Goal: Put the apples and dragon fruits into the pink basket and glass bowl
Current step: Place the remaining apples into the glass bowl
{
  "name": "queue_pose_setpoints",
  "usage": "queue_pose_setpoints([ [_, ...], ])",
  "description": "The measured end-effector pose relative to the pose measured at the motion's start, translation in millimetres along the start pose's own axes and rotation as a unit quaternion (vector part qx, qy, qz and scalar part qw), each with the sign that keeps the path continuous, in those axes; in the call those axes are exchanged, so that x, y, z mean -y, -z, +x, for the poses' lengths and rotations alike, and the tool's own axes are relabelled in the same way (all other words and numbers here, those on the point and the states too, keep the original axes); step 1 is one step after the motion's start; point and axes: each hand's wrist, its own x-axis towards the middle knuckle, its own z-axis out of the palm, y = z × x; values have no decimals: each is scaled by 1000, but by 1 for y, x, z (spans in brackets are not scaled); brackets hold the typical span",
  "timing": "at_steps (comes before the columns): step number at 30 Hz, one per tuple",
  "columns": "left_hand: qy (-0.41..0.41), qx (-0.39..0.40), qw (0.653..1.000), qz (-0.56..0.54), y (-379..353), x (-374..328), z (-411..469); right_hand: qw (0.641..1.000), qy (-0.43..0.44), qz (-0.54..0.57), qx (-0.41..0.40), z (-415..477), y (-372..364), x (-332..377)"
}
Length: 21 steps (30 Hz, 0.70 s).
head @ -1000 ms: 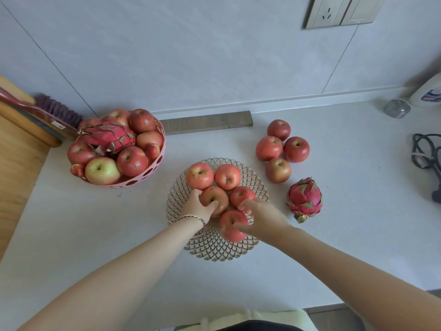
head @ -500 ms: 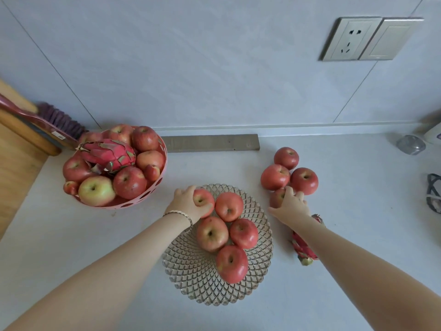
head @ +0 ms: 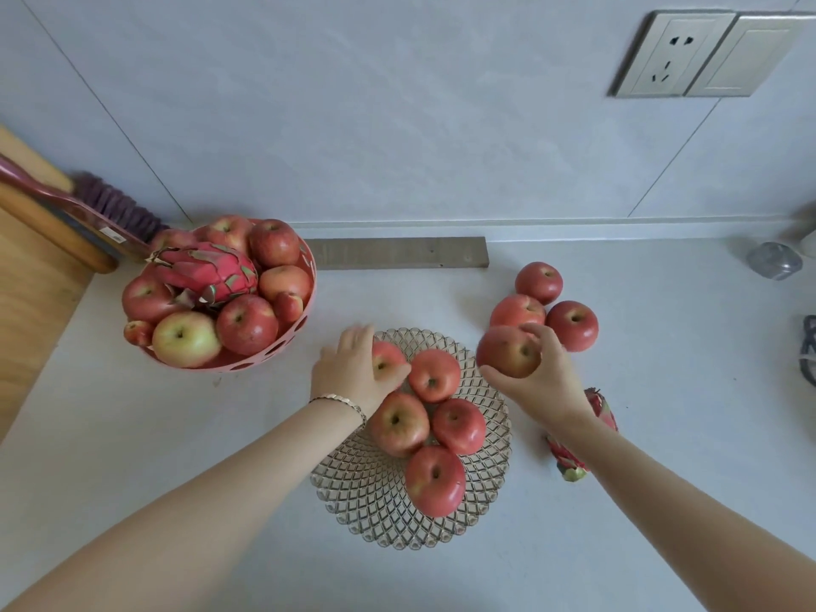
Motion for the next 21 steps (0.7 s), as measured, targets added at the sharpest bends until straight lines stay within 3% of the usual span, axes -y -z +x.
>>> queue_pose_setpoints([
  [2, -82, -57, 990, -101, 14, -14, -16, 995, -14, 78, 52, -15, -4, 13],
  [4, -152, 55, 954, -252, 23, -21, -36, 976, -60, 166, 127, -28, -12, 20],
  [6, -196, 129, 932, -275, 24, -22, -55, 931, -110, 273, 216, -41, -22, 27],
  [8, -211, 79, 940, -255, 19, -15, -68, 907, -113, 299, 274, -53, -32, 31],
  [11, -179, -21, 952, -248, 17, -11, -82, 924, -86, 238, 288, -62, -43, 31],
  [13, -130, -40, 969, -208, 17, -3, -86, 953, -31, 131, 270, -65, -48, 25],
  [17, -51, 17, 998, 13, 16, 28, -80, 972, 36, -76, 218, -73, -53, 6],
  [21, -47, 93, 980, 167, 0, 39, -74, 963, 86, -139, 213, -79, -56, -5],
])
